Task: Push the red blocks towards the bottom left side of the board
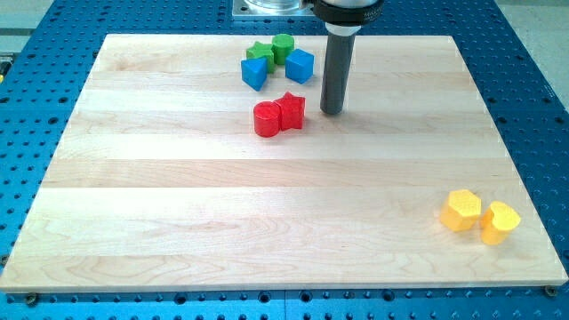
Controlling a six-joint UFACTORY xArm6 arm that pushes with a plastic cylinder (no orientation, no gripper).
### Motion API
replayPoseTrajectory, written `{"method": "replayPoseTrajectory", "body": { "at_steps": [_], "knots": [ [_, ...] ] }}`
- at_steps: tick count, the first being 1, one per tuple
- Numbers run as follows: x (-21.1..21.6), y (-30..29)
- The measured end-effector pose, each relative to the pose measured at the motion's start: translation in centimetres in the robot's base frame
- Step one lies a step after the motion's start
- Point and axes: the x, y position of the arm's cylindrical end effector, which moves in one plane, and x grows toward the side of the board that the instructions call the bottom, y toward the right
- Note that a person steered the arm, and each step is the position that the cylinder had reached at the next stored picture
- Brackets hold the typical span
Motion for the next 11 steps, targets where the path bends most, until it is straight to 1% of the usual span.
{"method": "replayPoseTrajectory", "body": {
  "at_steps": [4,6,9,10,11],
  "knots": [
    [-0.1,0.0],
    [1.5,0.0],
    [1.4,-0.2],
    [1.5,-2.2],
    [0.9,-5.8]
  ]
}}
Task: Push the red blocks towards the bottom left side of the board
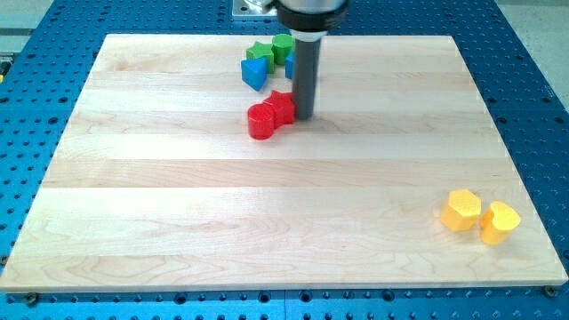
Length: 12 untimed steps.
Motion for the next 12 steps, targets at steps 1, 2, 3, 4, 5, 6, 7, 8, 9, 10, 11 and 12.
{"method": "replayPoseTrajectory", "body": {
  "at_steps": [1,2,3,4,5,6,7,8,9,10,11,12],
  "knots": [
    [3.4,-5.7],
    [6.1,-14.4],
    [7.4,-13.9],
    [1.9,-11.8],
    [0.4,-16.0],
    [3.6,-20.1],
    [8.7,-20.0],
    [12.4,-19.7],
    [11.8,-17.6],
    [12.8,-14.1],
    [15.5,-17.5],
    [15.5,-17.6]
  ]
}}
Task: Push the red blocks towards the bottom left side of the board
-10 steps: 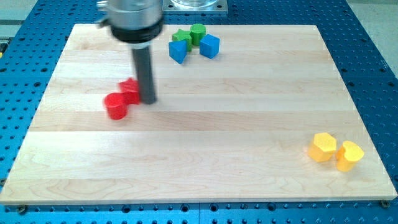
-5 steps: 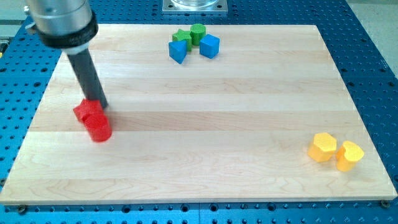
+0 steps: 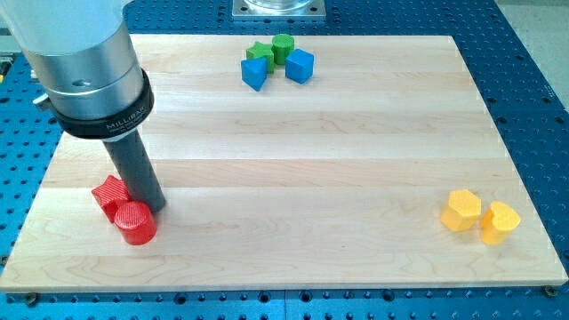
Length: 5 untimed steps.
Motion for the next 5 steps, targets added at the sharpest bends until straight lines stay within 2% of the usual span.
{"method": "replayPoseTrajectory", "body": {
  "at_steps": [2,3,4,5],
  "knots": [
    [-1.3,1.3],
    [-1.0,-1.5],
    [-0.3,1.2],
    [1.3,10.0]
  ]
}}
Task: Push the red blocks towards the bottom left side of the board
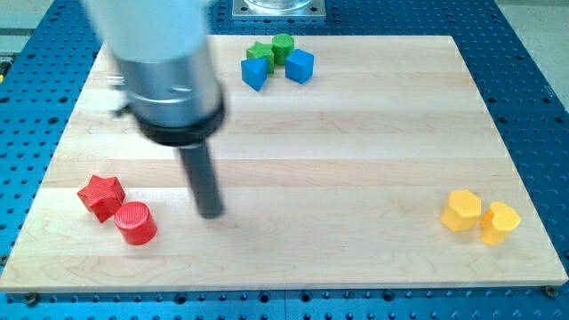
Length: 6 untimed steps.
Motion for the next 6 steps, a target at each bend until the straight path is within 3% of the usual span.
{"method": "replayPoseTrajectory", "body": {
  "at_steps": [2,3,4,5,6],
  "knots": [
    [5.5,-8.4],
    [5.1,-6.4],
    [2.7,-9.1],
    [3.7,-13.3],
    [3.8,-4.8]
  ]
}}
